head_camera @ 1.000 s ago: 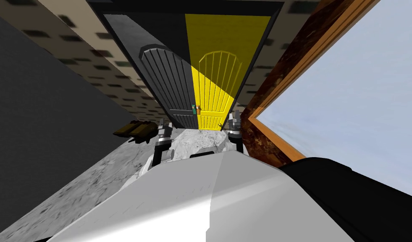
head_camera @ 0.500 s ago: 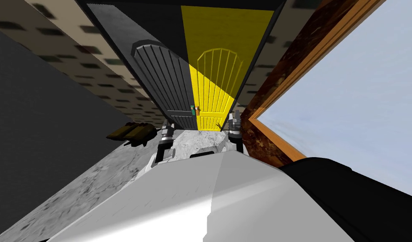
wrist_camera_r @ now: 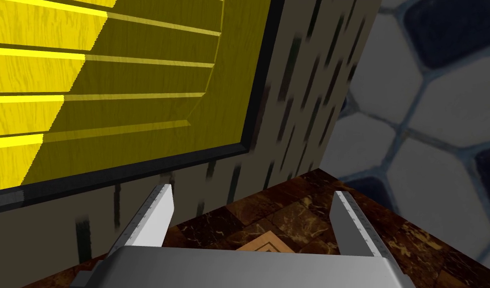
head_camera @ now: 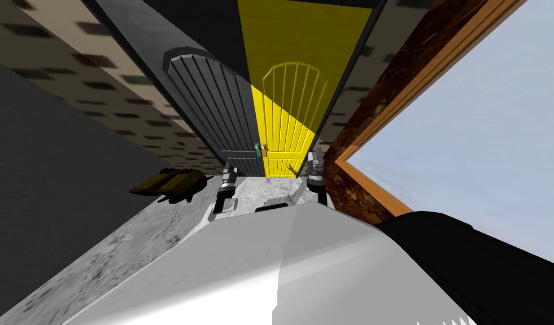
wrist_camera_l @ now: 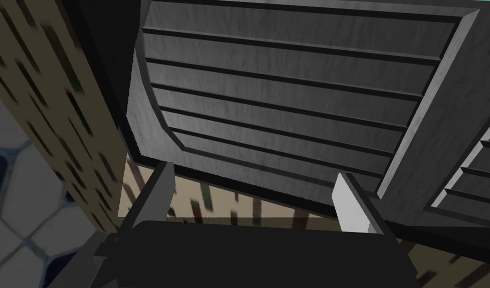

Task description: Pull the door open

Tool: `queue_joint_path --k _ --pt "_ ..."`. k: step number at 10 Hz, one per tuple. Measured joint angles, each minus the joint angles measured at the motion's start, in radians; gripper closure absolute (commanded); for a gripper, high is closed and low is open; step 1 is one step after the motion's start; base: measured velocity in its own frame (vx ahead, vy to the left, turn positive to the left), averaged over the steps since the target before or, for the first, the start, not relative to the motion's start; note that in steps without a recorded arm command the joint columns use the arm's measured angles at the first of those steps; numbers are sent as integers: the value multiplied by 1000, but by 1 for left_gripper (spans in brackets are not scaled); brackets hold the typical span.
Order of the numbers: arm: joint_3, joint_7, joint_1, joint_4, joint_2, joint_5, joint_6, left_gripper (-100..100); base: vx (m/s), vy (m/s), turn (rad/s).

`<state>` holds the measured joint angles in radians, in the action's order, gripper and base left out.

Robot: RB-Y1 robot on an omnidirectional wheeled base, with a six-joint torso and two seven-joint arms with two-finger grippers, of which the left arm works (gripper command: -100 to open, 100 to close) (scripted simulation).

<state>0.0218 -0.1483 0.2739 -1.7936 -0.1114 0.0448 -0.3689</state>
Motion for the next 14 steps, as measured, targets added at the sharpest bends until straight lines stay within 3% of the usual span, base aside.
queue_joint_path --k 3,14 --pt "-7 0 -30 50 -3 -3 18 -100 100 -5 -45" --pt "-21 -7 -138 278 -28 -21 36 -100 112 10 -51"
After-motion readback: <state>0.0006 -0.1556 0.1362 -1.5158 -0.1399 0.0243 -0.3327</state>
